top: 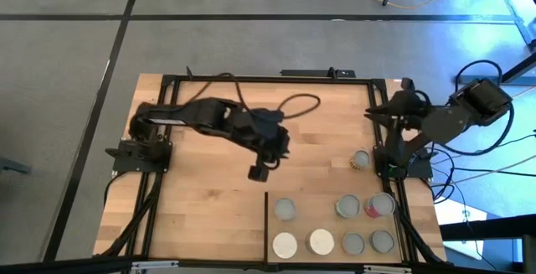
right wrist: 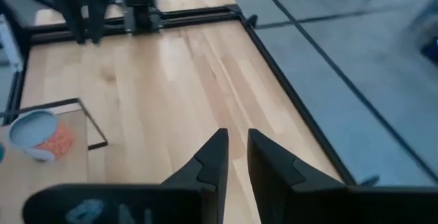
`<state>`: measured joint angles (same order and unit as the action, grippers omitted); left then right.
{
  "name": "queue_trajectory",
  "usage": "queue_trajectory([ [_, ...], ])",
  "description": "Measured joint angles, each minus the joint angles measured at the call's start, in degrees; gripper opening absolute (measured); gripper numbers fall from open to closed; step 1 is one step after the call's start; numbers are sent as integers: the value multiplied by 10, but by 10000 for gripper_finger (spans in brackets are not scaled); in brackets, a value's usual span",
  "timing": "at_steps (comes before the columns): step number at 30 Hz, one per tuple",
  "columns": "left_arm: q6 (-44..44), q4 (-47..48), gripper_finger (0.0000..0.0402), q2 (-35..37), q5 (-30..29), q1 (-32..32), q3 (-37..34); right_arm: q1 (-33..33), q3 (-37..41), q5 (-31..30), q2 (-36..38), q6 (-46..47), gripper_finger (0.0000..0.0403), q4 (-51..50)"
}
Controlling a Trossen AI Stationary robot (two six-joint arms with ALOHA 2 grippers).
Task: Pick and place cans onto a shelf
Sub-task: Put the canned beans on the shelf
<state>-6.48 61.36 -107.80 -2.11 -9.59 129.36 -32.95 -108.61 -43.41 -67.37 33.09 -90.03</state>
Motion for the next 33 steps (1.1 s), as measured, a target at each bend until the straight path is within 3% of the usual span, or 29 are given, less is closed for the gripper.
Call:
queue_trajectory([
  [10, -12, 69, 57, 67, -51, 51, 0, 90, 176, 61, 86, 92, 59, 0],
  [16, -46, 109, 57, 98, -45, 110, 0, 186, 267, 156, 100, 190, 58, 0],
  [20, -48, 124, 57, 106, -44, 147, -1, 246, 331, 257, 106, 246, 58, 0],
  [28, -57, 129, 57, 107, -44, 198, -1, 341, 447, 311, 108, 248, 58, 1],
  [33, -43, 128, 57, 107, -44, 215, 0, 389, 520, 322, 108, 168, 59, 8],
])
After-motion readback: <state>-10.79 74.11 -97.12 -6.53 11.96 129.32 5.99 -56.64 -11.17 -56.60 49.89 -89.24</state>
